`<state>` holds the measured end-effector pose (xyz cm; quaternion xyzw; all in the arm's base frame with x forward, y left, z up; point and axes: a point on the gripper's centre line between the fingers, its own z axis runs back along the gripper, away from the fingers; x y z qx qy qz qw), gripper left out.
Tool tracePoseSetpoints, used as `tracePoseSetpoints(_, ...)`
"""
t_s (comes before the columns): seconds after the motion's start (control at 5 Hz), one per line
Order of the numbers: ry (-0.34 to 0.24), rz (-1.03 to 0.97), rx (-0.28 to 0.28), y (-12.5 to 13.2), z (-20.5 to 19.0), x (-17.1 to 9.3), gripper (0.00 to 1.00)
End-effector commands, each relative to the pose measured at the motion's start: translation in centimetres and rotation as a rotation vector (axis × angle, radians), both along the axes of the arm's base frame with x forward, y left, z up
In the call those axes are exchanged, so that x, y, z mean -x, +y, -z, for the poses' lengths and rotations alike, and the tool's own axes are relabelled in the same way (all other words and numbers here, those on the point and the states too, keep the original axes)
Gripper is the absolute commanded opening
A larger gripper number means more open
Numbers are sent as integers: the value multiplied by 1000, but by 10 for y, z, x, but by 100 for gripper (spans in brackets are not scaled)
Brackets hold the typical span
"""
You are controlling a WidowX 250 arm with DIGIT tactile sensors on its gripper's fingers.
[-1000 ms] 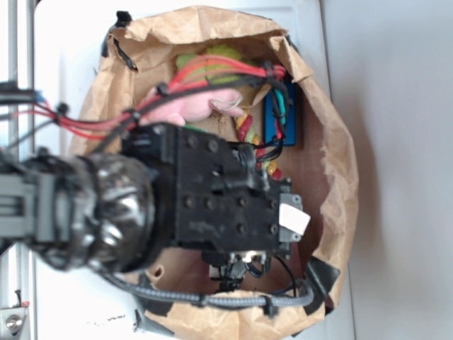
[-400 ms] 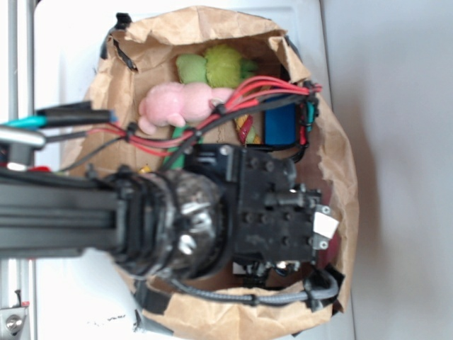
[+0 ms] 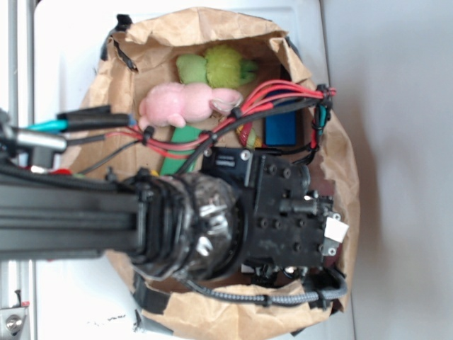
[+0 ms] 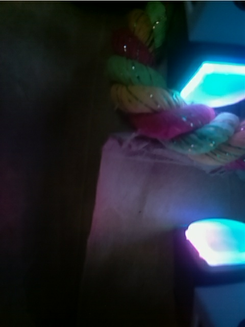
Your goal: Grab the multicolored rope.
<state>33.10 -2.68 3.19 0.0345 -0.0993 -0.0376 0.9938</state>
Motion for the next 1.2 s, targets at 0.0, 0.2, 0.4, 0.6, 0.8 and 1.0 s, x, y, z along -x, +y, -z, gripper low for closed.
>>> tracePoseSetpoints(0.0,-72,-5,29,3,-27,2,0)
tracePoseSetpoints(0.2,-77,-7,38,5,-30,5,0)
tracePoseSetpoints(0.4,-79,-7,56,8,-36,8,0)
tracePoseSetpoints(0.6,-77,-14,85,14,-48,11,0)
tracePoseSetpoints(0.8,-60,-38,131,24,-66,8,0)
tracePoseSetpoints(1.0,-64,-68,197,37,-92,3,0)
